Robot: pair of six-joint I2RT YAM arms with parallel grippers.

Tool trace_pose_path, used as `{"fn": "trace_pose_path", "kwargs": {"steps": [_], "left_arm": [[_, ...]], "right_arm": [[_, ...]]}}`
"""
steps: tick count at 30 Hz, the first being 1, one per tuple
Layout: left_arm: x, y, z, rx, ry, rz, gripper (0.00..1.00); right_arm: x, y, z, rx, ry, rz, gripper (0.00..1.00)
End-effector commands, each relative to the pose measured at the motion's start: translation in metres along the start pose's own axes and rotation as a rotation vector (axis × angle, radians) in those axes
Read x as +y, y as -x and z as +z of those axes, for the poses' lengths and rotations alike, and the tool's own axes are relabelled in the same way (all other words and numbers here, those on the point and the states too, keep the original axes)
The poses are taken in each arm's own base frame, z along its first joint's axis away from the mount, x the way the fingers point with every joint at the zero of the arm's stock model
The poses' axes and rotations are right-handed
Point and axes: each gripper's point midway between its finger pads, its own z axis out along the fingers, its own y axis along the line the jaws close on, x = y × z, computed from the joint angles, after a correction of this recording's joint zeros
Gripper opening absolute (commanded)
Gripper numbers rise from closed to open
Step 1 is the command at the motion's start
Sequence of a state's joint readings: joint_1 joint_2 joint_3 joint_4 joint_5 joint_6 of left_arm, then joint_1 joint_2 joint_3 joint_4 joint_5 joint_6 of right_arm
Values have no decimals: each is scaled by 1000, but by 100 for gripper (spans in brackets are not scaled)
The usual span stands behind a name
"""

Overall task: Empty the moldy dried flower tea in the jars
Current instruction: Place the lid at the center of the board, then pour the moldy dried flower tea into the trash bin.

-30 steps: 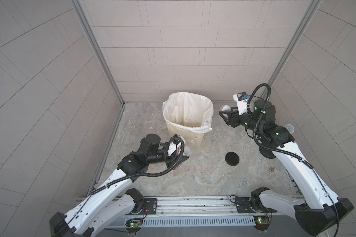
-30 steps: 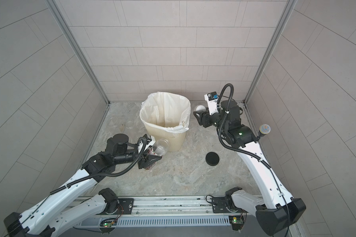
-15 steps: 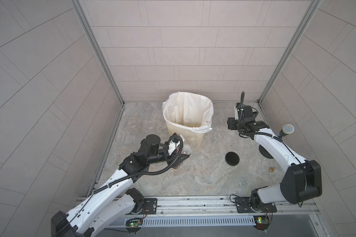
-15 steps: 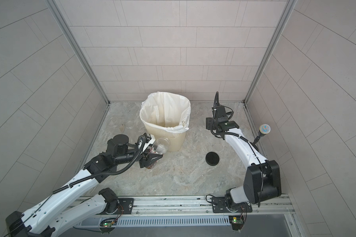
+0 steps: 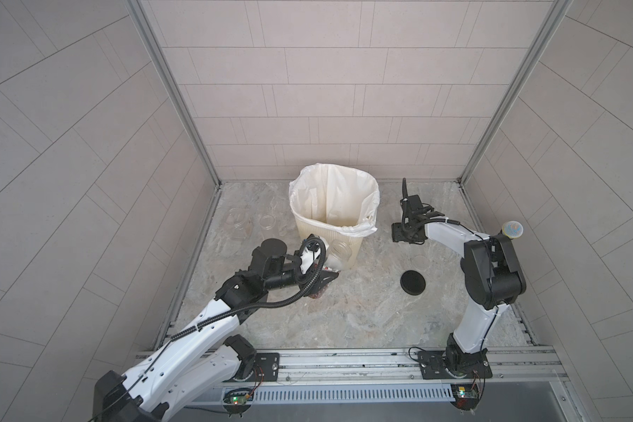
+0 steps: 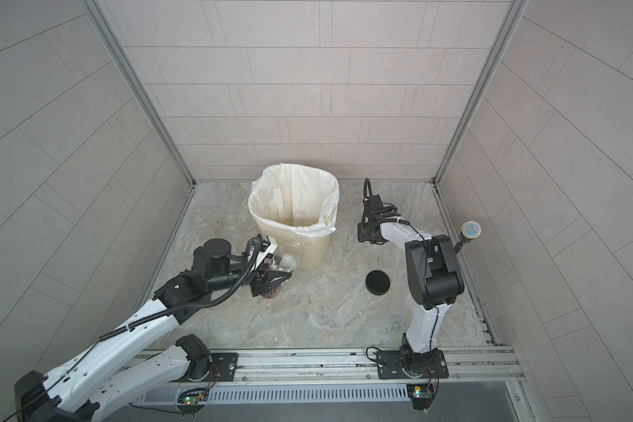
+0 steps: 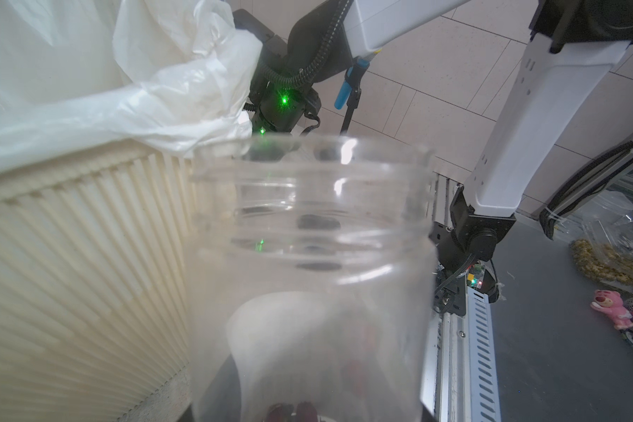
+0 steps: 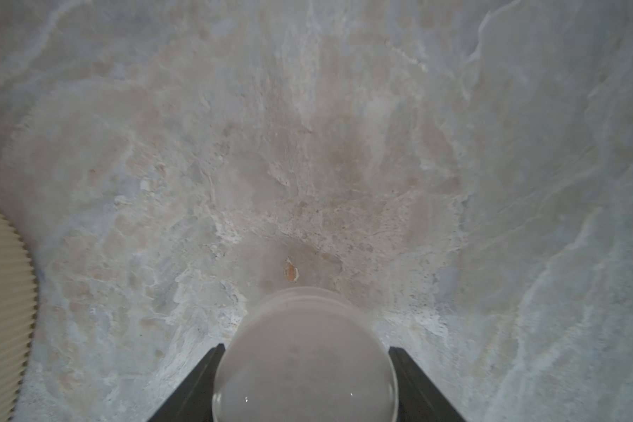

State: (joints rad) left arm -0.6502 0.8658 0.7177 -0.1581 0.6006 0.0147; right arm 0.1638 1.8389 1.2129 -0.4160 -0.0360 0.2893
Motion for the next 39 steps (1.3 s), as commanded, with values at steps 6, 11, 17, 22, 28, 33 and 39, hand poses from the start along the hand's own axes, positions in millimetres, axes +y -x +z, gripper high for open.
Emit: {"fn": "trace_pose_path", "kwargs": {"steps": [6, 11, 17, 22, 28, 33, 39], "left_arm": [[0, 12, 3, -55, -14, 0, 35], [0, 12, 5, -47, -19, -6, 35], [0, 14, 7, -47, -26, -14, 35], [-3, 23, 6, -60, -43, -28, 35], [-12, 38, 3, -69, -73, -40, 35], [-18, 63, 1, -90, -77, -83, 35], [-27, 107, -1, -130, -105, -164, 36]], "right_arm": [[-6, -25, 13, 106, 1, -20, 72], [-6, -21, 3, 60, 15, -39, 100], [-7, -6, -23, -24, 14, -45, 100], [4, 13, -57, -195, 152, 8, 100], [24, 44, -122, -344, 466, 149, 100], [25, 61, -195, -518, 539, 197, 99], [37, 67, -274, -647, 684, 218, 98]]}}
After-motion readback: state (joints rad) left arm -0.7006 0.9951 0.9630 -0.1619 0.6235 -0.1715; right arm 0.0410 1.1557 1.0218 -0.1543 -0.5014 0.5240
